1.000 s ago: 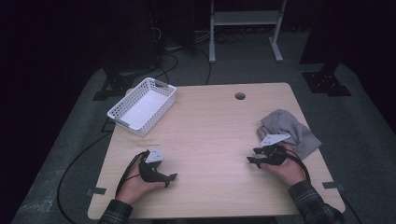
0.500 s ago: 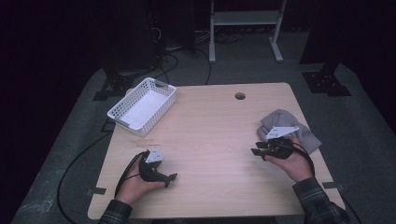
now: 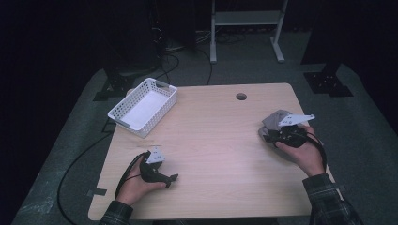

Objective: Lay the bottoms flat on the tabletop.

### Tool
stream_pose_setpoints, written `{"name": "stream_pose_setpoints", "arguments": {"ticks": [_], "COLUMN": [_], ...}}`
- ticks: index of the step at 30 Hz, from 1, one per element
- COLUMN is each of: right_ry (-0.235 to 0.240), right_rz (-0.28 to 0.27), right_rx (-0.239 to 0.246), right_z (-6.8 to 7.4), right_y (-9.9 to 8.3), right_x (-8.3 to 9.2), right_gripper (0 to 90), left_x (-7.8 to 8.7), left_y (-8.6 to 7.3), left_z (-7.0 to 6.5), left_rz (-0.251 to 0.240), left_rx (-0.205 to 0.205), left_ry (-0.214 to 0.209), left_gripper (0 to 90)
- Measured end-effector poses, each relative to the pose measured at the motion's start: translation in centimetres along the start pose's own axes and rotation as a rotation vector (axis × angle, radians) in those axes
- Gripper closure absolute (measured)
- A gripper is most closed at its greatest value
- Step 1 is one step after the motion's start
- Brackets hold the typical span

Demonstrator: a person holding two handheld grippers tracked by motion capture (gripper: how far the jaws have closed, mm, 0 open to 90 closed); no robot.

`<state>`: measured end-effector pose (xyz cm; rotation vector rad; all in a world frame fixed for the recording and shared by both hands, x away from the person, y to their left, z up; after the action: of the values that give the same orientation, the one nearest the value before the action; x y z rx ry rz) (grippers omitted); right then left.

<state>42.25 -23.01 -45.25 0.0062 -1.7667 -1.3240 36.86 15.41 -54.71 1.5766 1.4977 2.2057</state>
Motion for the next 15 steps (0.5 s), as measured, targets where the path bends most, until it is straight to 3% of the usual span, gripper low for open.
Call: {"name": "stream_pose_setpoints", "arguments": {"ticks": [8, 15], "right_ry": [-0.029, -0.068], "right_rz": [-0.012, 0.001], "right_rx": [-0.069, -0.096], "right_z": [-3.4, -5.1], "right_y": [0.0, -0.9], "right_x": [0.2, -0.4], "right_gripper": [60.3, 50.5], "left_x": [0.0, 0.0], "left_y": [0.0, 0.0], "left_z": [0.0, 0.0], "left_rz": [0.000, 0.001], "left_rx": [0.003, 0.004], "left_ry": [0.002, 0.004], "left_gripper": [0.0, 0.0]}}
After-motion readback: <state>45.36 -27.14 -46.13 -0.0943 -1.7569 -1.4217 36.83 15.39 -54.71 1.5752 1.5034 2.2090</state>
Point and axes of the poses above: each handheld gripper's, and its own axes: x roughly backward along the jaws, y roughly out of its top, z roughly to its left, the point moved 9 cm from there along -x, roughly forward along the jaws
